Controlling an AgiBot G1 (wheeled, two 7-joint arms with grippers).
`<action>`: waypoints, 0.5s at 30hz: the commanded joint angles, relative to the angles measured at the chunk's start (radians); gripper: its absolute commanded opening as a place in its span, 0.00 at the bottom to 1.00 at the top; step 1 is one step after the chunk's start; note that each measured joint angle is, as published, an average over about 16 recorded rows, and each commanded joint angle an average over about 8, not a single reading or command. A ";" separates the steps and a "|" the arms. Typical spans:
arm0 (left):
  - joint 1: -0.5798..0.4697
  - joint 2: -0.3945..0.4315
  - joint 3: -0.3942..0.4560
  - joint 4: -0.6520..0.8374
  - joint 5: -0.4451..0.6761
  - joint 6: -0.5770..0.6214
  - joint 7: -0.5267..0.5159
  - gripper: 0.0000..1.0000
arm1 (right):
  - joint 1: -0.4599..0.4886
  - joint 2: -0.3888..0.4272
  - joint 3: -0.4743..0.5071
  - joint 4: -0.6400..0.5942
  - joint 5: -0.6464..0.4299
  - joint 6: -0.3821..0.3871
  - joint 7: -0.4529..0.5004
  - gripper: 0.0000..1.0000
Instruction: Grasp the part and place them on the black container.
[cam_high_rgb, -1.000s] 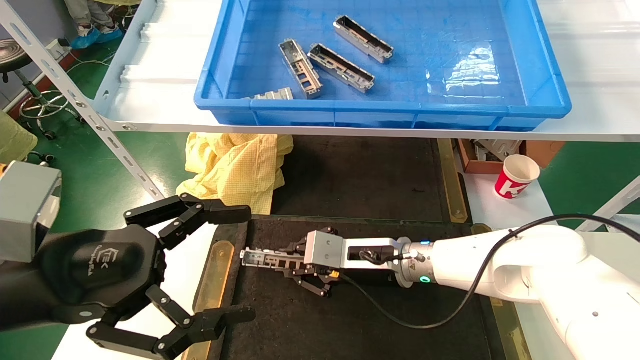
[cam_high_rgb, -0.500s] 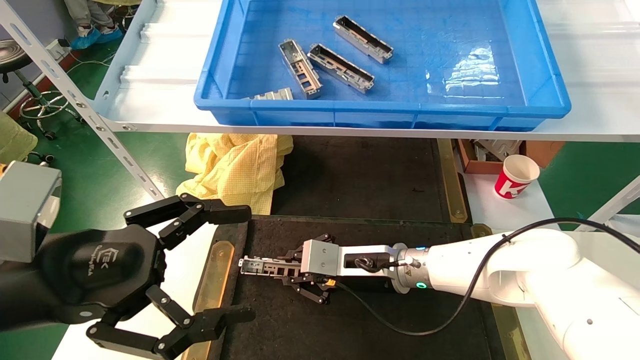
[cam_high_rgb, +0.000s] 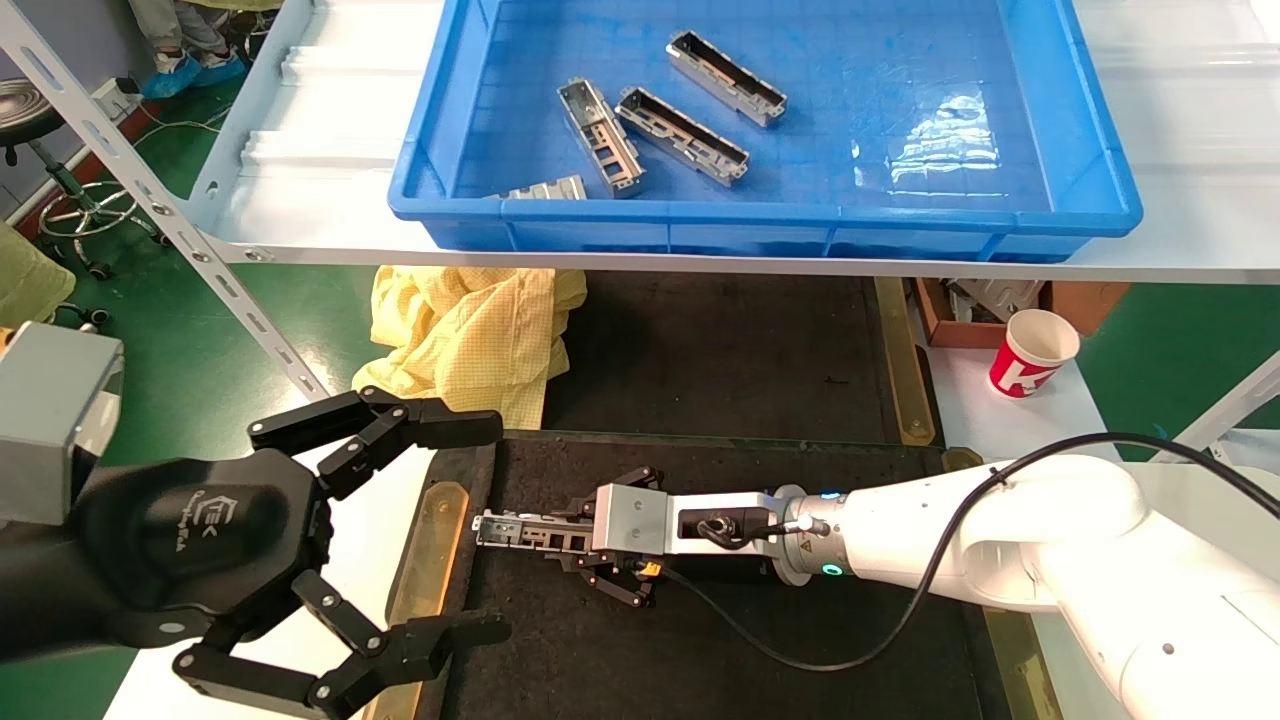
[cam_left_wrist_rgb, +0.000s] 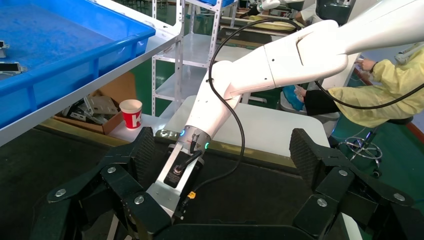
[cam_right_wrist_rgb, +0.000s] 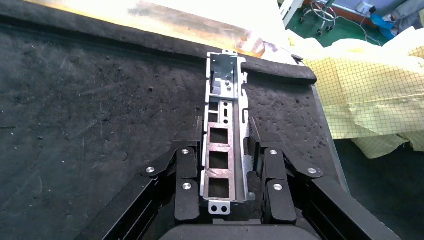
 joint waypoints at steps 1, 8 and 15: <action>0.000 0.000 0.000 0.000 0.000 0.000 0.000 1.00 | 0.002 0.000 -0.009 0.003 0.007 0.004 -0.003 1.00; 0.000 0.000 0.000 0.000 0.000 0.000 0.000 1.00 | 0.013 0.002 -0.024 -0.009 0.046 -0.013 -0.014 1.00; 0.000 0.000 0.000 0.000 0.000 0.000 0.000 1.00 | 0.035 0.011 -0.021 -0.042 0.099 -0.073 -0.006 1.00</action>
